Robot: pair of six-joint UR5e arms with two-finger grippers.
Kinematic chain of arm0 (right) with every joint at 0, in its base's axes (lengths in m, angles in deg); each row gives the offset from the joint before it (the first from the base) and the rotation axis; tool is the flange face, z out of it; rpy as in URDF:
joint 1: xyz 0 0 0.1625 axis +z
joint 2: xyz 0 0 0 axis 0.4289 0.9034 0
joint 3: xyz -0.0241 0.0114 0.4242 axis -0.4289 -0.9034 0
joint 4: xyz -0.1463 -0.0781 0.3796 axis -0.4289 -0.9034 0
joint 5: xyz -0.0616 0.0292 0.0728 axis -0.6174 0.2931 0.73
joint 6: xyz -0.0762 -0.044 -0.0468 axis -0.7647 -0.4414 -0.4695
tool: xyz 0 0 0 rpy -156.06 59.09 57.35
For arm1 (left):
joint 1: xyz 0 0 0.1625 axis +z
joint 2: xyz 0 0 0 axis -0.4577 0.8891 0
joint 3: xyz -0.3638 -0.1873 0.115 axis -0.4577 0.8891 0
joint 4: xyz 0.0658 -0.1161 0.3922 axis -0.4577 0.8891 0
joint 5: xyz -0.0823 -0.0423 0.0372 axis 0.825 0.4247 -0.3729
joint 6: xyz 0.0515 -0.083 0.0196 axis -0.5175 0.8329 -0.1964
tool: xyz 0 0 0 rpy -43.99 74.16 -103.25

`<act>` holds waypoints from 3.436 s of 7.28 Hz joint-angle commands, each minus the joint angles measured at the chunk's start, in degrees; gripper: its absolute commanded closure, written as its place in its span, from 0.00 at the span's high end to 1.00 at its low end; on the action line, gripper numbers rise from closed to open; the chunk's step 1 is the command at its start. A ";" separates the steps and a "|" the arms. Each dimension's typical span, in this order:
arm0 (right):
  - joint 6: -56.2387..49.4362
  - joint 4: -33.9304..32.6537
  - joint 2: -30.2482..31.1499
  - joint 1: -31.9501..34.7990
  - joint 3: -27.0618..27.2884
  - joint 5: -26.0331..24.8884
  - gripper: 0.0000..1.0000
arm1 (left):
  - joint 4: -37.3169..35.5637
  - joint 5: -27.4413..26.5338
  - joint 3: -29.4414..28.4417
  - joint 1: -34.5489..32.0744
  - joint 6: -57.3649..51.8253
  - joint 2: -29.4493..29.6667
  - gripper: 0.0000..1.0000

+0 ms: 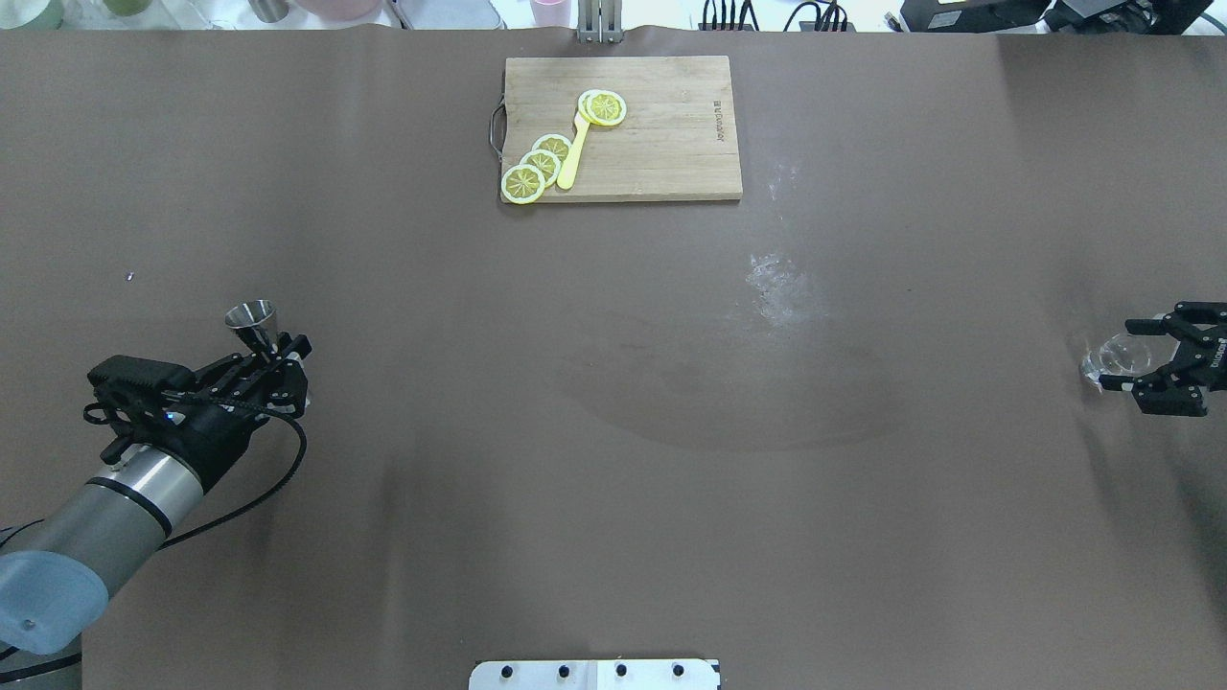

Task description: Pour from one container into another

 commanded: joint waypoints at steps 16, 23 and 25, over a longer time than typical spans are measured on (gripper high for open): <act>-0.70 -13.53 -8.98 -2.01 6.96 11.11 0.00 | -4.75 58.31 -30.12 -19.11 -55.43 46.28 0.00; -15.18 -51.68 -17.69 -4.48 25.33 7.78 0.00 | 16.41 58.94 -45.51 -17.96 -56.32 53.15 0.00; -18.33 -65.97 -20.41 -6.15 33.57 4.88 0.00 | 19.50 56.49 -47.19 -16.74 -56.06 53.51 0.00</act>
